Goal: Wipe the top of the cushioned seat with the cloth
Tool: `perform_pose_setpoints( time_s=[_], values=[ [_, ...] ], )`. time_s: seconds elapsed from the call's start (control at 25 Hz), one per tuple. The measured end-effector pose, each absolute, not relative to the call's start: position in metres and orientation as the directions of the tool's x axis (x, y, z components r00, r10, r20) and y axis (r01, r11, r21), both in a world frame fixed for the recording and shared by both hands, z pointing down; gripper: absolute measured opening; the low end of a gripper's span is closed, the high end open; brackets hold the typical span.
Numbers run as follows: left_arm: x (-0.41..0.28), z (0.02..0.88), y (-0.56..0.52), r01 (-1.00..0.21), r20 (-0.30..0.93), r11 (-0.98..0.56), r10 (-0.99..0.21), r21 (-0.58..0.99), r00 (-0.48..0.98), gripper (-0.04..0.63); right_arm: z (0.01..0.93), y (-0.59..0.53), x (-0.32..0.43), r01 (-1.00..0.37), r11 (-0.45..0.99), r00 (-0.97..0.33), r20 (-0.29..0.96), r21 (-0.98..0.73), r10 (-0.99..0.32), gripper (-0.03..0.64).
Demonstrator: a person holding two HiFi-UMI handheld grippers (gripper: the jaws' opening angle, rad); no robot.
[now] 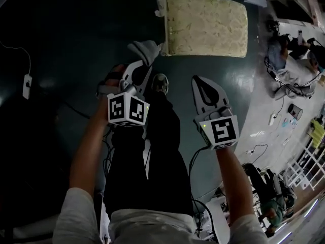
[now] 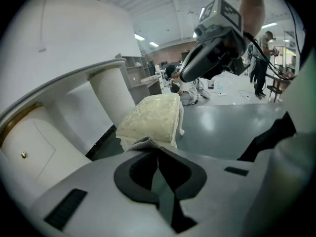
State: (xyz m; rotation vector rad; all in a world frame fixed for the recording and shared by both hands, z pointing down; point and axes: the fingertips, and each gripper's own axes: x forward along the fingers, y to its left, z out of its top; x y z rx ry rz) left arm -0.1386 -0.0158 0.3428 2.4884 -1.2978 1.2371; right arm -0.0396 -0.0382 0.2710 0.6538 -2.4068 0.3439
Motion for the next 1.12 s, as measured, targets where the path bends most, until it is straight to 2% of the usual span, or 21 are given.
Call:
perform_pose_setpoints(
  time_s=[0.24,0.32,0.6,0.84,0.96,1.12],
  values=[
    [-0.132,0.404,-0.041,-0.637,0.679,-0.710,-0.628,-0.301,0.379,0.021,0.347,-0.054,-0.028,-0.601,0.779,-0.665,0.653,-0.179,-0.363,0.009],
    [-0.128,0.418,-0.046,-0.598,0.685,-0.739,-0.609,-0.309,0.399,0.021,0.365,-0.055,-0.024,-0.592,0.790,-0.671,0.643,-0.162,-0.371,0.009],
    [-0.109,0.447,-0.046,-0.354,0.698,-0.883,-0.463,-0.309,0.547,0.021,0.409,-0.072,-0.021,-0.573,0.811,-0.708,0.569,-0.118,-0.418,0.009],
    [-0.100,0.476,-0.052,-0.312,0.663,-0.913,-0.407,-0.264,0.628,0.021,0.449,-0.084,-0.009,-0.628,0.772,-0.695,0.519,-0.101,-0.497,0.009],
    [-0.095,0.487,-0.057,-0.351,0.634,-0.908,-0.413,-0.229,0.653,0.021,0.459,-0.085,-0.002,-0.676,0.729,-0.675,0.487,-0.108,-0.554,0.009],
    [-0.093,0.489,-0.059,-0.365,0.586,-0.903,-0.426,-0.226,0.689,0.021,0.452,-0.083,0.001,-0.710,0.704,-0.644,0.418,-0.013,-0.641,0.009]
  ],
)
